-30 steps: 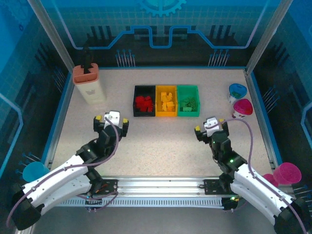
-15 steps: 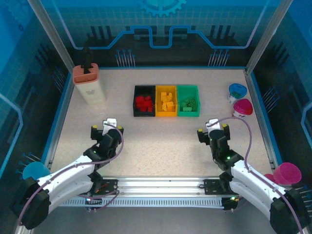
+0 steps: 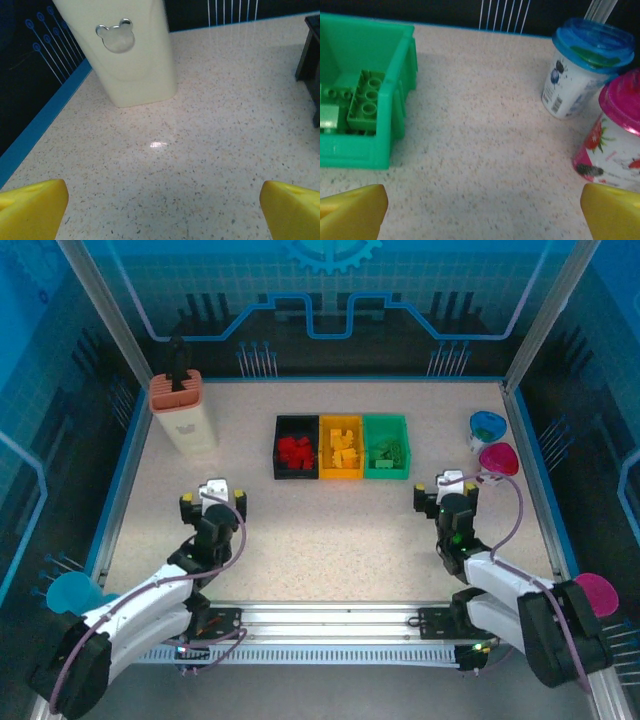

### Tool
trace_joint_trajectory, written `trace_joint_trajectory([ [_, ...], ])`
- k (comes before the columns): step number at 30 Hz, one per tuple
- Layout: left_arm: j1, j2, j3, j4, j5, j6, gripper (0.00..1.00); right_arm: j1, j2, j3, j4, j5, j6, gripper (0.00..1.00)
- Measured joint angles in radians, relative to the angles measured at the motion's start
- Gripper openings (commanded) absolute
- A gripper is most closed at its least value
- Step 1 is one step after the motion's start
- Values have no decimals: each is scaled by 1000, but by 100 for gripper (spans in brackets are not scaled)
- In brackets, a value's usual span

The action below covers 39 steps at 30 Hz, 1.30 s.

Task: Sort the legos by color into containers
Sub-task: Reset both arms

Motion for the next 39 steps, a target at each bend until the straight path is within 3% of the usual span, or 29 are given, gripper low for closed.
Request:
trace_joint_trajectory([
  [7, 63, -13, -80, 187, 35, 18, 99, -2, 294, -78, 467, 2, -70, 100],
  [14, 100, -23, -128, 320, 63, 13, 99, 3, 367, -79, 649, 8, -116, 100],
  [19, 208, 39, -144, 422, 126, -13, 99, 5, 440, -43, 689, 3, -138, 100],
  [23, 261, 201, -140, 533, 178, -24, 99, 23, 463, -28, 696, -23, -174, 100],
  [31, 272, 640, -88, 899, 245, 9, 99, -7, 489, -25, 708, -120, -186, 100],
  [39, 273, 725, -36, 1022, 333, 63, 99, -33, 520, 1, 703, -169, -179, 100],
])
